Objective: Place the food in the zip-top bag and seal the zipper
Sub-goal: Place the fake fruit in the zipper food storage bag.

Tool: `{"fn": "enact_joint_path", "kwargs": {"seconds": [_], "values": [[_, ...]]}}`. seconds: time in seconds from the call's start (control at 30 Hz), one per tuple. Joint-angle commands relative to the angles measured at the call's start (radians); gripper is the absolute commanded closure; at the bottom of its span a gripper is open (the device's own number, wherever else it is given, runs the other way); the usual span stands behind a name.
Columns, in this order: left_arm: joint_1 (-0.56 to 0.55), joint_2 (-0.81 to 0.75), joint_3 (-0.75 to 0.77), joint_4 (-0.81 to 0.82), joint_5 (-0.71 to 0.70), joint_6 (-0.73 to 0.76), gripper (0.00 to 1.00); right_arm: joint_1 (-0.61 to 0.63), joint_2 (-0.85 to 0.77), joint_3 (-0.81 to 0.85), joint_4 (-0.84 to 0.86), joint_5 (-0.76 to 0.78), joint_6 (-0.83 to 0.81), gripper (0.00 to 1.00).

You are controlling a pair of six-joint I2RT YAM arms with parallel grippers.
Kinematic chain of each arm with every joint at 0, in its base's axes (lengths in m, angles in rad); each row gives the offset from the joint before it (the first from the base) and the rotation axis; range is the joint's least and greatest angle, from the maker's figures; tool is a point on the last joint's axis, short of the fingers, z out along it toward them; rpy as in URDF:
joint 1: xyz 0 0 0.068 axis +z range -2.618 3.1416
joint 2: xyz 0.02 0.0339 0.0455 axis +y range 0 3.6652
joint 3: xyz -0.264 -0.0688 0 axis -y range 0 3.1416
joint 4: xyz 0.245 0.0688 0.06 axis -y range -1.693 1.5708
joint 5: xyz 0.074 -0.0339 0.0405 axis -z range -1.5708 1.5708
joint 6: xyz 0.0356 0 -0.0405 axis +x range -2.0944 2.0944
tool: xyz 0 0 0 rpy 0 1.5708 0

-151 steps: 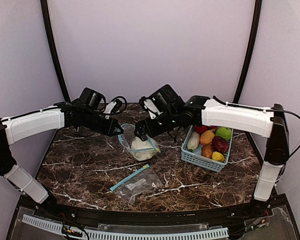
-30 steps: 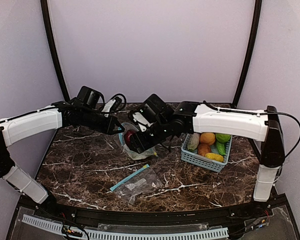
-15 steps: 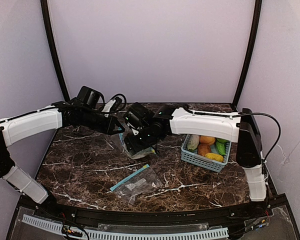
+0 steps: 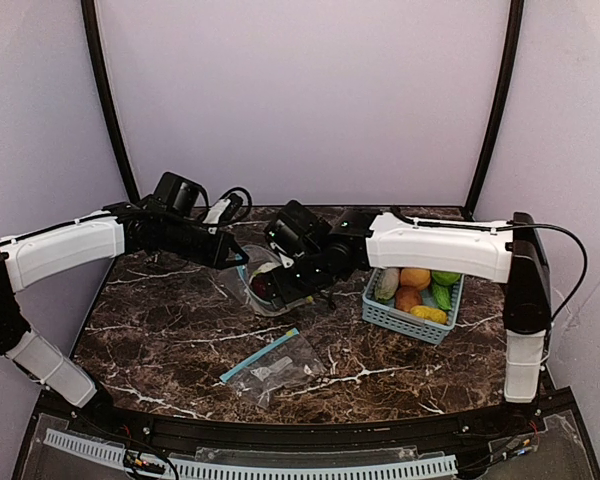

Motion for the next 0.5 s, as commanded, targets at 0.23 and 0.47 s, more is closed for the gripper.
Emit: {"fn": "enact_joint_path", "kwargs": {"seconds": [0.23, 0.47], "values": [[0.014, 0.013, 0.016, -0.018, -0.016, 0.013, 0.99, -0.011, -0.102, -0.141, 0.157, -0.03, 0.028, 0.24], [0.025, 0.016, 0.018, -0.019, -0.013, 0.007, 0.99, -0.023, -0.204, -0.265, 0.202, -0.013, 0.04, 0.23]]}}
